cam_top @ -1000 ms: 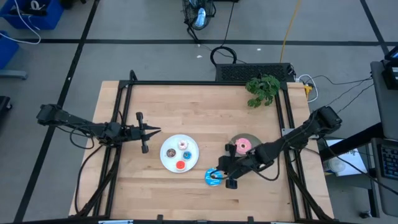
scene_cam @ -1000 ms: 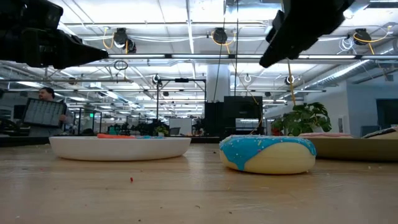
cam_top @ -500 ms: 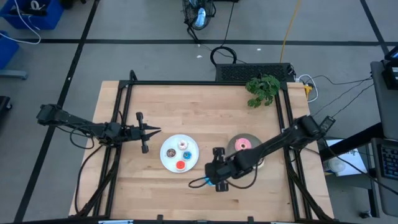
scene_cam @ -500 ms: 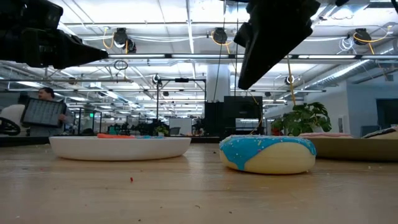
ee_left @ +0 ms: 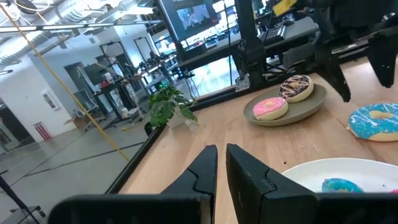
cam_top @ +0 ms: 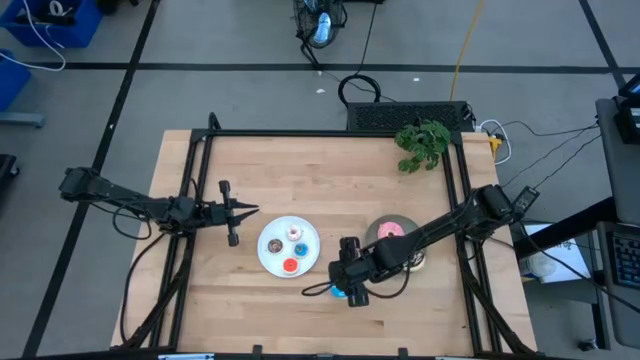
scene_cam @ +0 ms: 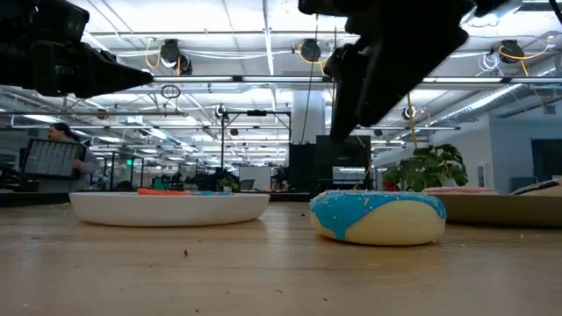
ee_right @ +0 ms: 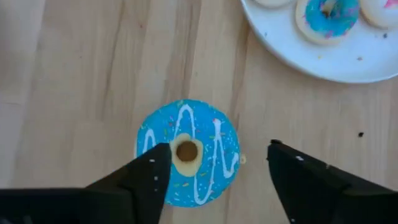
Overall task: Pick & Place donuts
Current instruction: Put the big blue donut on the green plate
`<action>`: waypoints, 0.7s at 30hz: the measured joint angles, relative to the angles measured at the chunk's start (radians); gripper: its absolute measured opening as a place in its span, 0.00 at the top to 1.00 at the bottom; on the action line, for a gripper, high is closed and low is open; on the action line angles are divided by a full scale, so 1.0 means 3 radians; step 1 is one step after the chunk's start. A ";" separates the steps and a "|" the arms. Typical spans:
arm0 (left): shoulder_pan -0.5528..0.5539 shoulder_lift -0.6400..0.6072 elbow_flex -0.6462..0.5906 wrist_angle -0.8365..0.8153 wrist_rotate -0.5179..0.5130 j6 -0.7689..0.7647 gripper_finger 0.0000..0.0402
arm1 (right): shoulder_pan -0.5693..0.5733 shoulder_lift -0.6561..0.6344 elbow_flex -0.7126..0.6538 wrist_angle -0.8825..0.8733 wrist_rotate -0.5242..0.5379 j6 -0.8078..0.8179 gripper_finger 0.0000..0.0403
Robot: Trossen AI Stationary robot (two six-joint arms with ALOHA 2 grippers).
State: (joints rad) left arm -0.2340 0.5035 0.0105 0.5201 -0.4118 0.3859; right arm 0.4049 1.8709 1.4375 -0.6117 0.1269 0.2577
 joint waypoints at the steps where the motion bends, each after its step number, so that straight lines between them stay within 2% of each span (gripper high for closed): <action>1: 0.0000 0.0001 0.0000 0.0000 0.0000 0.0000 0.90 | 0.0000 0.0000 -0.0025 0.0005 0.0000 -0.0022 0.38; 8: 0.0000 0.0000 0.0001 0.0000 -0.0001 0.0000 0.90 | -0.0038 0.0171 -0.0075 0.0194 0.0004 -0.0028 0.30; 21: 0.0000 0.0001 0.0000 -0.0003 -0.0001 -0.0001 0.90 | -0.0111 0.0359 -0.0073 0.0011 -0.0031 -0.0007 0.32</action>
State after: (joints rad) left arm -0.2340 0.5037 0.0105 0.5194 -0.4122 0.3856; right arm 0.3717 1.9785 1.4155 -0.6084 0.1177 0.2555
